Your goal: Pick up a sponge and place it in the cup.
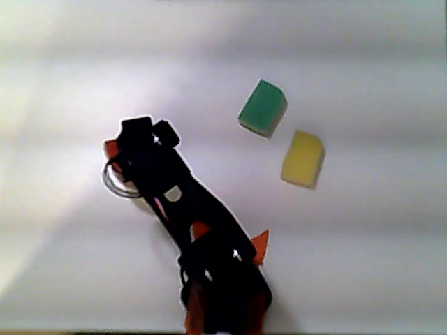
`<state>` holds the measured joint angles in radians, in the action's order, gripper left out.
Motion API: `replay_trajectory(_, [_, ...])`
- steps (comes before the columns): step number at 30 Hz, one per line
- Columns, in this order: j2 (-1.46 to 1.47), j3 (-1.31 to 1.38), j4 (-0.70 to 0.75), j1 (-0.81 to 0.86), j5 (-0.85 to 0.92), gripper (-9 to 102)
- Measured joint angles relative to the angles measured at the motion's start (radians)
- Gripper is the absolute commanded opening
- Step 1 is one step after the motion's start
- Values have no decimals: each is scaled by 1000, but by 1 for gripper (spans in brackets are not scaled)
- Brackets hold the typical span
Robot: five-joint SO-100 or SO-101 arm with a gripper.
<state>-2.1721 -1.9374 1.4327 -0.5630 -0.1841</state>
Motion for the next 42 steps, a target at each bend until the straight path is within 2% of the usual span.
replay_trajectory(13, [8,-9,-48,29,75,23])
replay_trajectory(20, [8,-9,-52,32,100,25])
replay_trajectory(22, [5,-9,-46,46,110,31])
replay_trajectory(24, [2,-9,-40,41,123,24])
replay_trajectory(27, [5,-9,-14,34,124,1])
replay_trajectory(34, [44,189,118,110,204,0])
replay_trajectory(36, [41,210,95,163,256,0])
replay_trajectory(42, [43,212,-132,356,515,0])
